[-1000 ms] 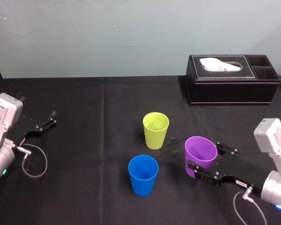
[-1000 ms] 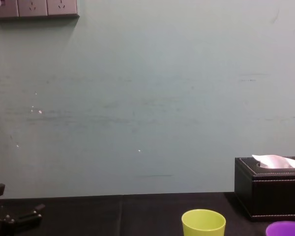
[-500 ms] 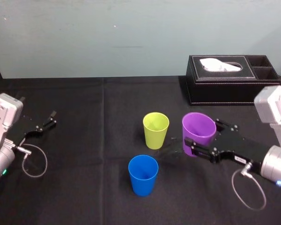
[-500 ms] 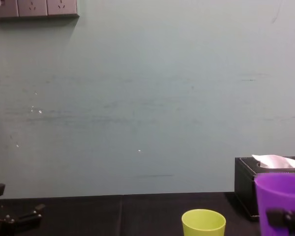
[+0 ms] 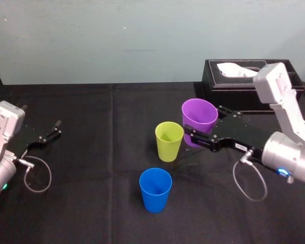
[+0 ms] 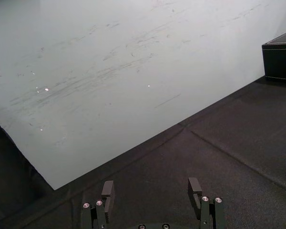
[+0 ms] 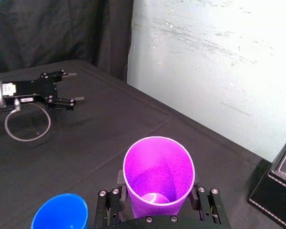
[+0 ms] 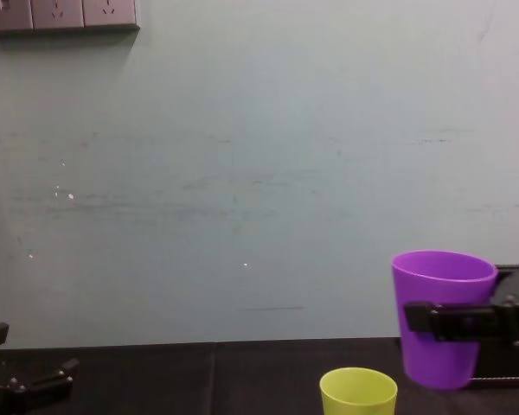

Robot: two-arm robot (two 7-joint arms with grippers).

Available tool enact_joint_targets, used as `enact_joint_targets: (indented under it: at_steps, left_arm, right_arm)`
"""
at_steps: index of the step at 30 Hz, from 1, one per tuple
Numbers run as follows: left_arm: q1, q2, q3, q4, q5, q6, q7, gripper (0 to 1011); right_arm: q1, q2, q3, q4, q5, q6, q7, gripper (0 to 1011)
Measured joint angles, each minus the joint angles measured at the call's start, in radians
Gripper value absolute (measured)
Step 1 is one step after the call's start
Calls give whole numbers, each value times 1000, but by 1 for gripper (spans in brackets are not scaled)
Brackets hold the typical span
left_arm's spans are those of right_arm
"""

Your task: Stack the three plastic cups sequentially using one hand.

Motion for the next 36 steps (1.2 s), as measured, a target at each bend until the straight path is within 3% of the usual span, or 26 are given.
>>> enact_joint_targets:
  at_steps: [13,36]
  left_arm:
    - [0,0,0,0,0,0,0,1011]
    - [0,0,0,0,0,0,0,1011]
  right_arm:
    - [113,-82,-86,99,-73,29,-17,734]
    - [187,-158,-122,210,-117,39,5,734]
